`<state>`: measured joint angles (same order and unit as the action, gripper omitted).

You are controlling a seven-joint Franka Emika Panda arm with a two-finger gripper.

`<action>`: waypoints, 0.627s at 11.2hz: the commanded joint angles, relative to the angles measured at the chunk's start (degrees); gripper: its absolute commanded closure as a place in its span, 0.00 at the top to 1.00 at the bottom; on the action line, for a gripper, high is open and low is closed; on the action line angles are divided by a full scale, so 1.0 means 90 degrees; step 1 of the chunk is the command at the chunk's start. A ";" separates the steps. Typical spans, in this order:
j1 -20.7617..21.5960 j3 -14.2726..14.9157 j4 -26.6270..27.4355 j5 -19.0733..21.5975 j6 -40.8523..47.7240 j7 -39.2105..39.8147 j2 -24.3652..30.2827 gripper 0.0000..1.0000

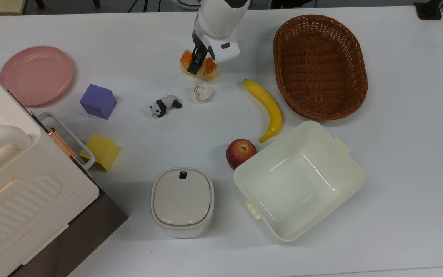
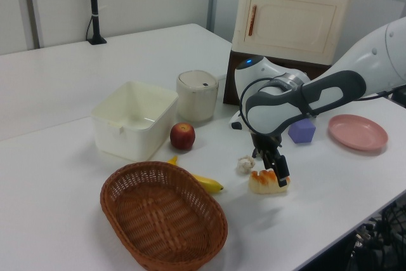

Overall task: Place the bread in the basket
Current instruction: 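Close the gripper on the bread roll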

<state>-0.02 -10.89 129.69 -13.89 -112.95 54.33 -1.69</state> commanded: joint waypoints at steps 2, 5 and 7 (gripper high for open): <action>0.0100 0.0009 0.0083 -0.0262 -0.0963 -0.0752 -0.0271 1.00; 0.0090 0.0018 0.0073 -0.0428 -0.1102 -0.0783 -0.0349 0.98; 0.0080 0.0018 0.0073 -0.0517 -0.1083 -0.0783 -0.0359 0.57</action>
<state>0.39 -10.89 129.73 -16.69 -121.45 48.96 -5.19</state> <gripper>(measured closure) 0.048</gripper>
